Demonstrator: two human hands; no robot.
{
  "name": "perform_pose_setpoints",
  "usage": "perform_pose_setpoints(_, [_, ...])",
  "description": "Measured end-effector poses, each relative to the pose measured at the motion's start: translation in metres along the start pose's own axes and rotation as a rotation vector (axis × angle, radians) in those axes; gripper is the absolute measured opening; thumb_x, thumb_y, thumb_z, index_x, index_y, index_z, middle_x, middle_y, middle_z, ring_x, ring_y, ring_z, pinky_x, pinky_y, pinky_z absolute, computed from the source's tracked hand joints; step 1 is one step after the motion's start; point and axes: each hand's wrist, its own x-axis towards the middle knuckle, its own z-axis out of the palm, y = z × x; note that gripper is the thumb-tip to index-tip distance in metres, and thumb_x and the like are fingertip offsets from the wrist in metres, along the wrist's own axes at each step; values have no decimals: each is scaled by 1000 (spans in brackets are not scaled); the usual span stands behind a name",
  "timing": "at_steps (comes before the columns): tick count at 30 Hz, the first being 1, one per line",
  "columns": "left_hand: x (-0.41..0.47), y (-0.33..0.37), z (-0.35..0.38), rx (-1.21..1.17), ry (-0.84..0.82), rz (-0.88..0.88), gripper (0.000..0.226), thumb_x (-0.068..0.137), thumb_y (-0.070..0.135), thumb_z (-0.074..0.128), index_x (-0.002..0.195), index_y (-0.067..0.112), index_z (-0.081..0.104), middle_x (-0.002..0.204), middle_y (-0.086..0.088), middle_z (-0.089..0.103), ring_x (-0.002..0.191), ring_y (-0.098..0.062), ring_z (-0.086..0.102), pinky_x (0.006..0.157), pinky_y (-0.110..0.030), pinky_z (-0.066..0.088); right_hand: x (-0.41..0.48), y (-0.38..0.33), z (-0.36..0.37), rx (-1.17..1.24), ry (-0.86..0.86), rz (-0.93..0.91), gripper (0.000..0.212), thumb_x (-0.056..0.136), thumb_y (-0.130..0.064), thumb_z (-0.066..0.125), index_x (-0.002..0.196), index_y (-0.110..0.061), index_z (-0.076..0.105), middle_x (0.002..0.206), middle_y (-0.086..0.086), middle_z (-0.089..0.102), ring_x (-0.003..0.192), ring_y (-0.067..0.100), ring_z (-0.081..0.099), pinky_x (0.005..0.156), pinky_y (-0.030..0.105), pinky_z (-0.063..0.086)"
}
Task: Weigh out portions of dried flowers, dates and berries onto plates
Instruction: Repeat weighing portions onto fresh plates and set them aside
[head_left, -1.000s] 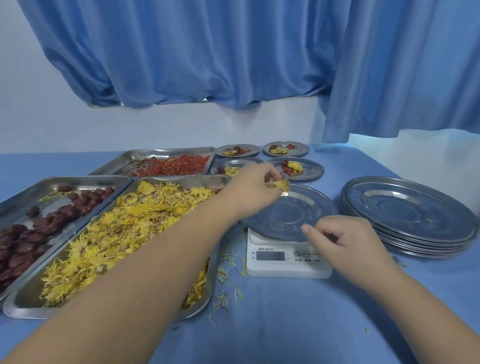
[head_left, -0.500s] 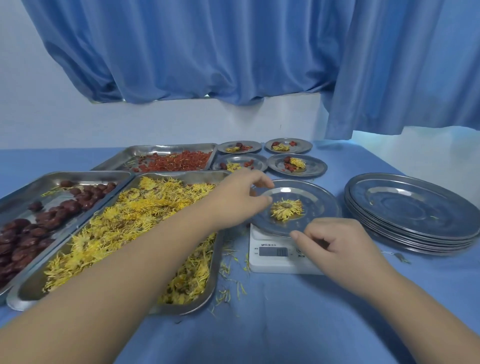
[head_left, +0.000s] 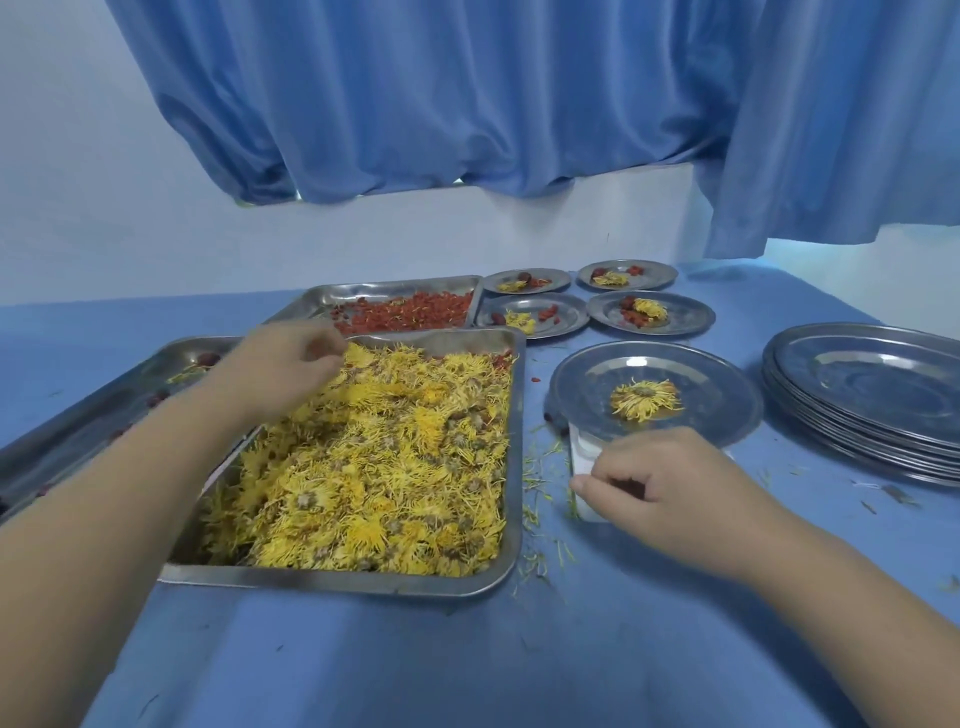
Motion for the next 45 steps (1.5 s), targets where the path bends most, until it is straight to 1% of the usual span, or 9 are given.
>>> perform_pose_setpoints(8, [6, -86, -9, -12, 16, -304, 17, 94, 21, 51, 101, 23, 66, 124, -10, 64, 112, -31, 57, 97, -46, 44, -1, -7, 8, -73, 18, 29, 49, 89, -49, 41, 57, -12, 50, 54, 0, 46, 54, 15, 46, 53, 39, 45])
perform_pose_setpoints(13, [21, -99, 15, 43, 8, -319, 29, 98, 21, 47, 122, 17, 64, 129, -13, 62, 111, -33, 57, 93, -45, 44, 1, -10, 11, -131, 14, 50, 35, 88, -45, 43, 69, -22, 61, 59, -6, 53, 58, 10, 49, 56, 35, 46])
perform_pose_setpoints(20, [42, -100, 32, 188, -150, -225, 53, 88, -9, 45, 130, 19, 61, 132, -9, 61, 108, -28, 58, 86, -35, 45, -1, -9, 11, -121, 23, 31, 20, 86, -35, 54, 70, -26, 61, 58, -10, 52, 55, 6, 47, 49, 32, 46])
perform_pose_setpoints(25, [51, -108, 31, 190, -267, -268, 52, 86, -10, 46, 128, 15, 62, 128, -10, 62, 95, -17, 47, 88, -32, 40, 1, -6, 10, -93, 55, 10, 19, 85, -32, 59, 67, -26, 60, 56, -12, 49, 53, 4, 44, 47, 30, 46])
perform_pose_setpoints(31, [51, -119, 29, 139, -215, -289, 30, 90, 4, 51, 108, 18, 70, 117, -8, 67, 93, -19, 53, 87, -32, 40, 0, -5, 9, -75, 67, -18, 24, 86, -31, 59, 63, -26, 57, 55, -11, 46, 52, 4, 42, 46, 31, 45])
perform_pose_setpoints(35, [41, -121, 24, -95, -21, -351, 13, 89, 27, 66, 102, 24, 68, 105, -2, 67, 94, -25, 60, 86, -39, 48, 0, -7, 6, -64, 78, -23, 25, 86, -31, 59, 62, -25, 56, 54, -11, 45, 52, 4, 41, 46, 31, 44])
perform_pose_setpoints(39, [29, -95, 14, -547, 161, -418, 16, 92, 31, 63, 105, 24, 68, 97, -4, 72, 85, -22, 68, 59, -24, 50, -3, -9, 4, -56, 87, -22, 27, 86, -31, 58, 60, -23, 55, 53, -9, 45, 52, 6, 42, 47, 31, 43])
perform_pose_setpoints(41, [28, -74, 10, -657, 115, -403, 15, 93, 32, 61, 104, 25, 68, 98, -5, 71, 82, -19, 68, 56, -22, 55, -4, -9, 2, -41, 98, -8, 27, 86, -32, 57, 60, -23, 54, 54, -9, 45, 54, 5, 42, 49, 27, 42])
perform_pose_setpoints(45, [34, -31, 11, -755, -108, -317, 21, 93, 29, 60, 111, 20, 67, 106, -8, 71, 90, -24, 70, 82, -36, 58, -7, -4, -3, 27, 126, 61, 26, 88, -32, 59, 63, -24, 57, 56, -13, 49, 58, 3, 48, 55, 22, 42])
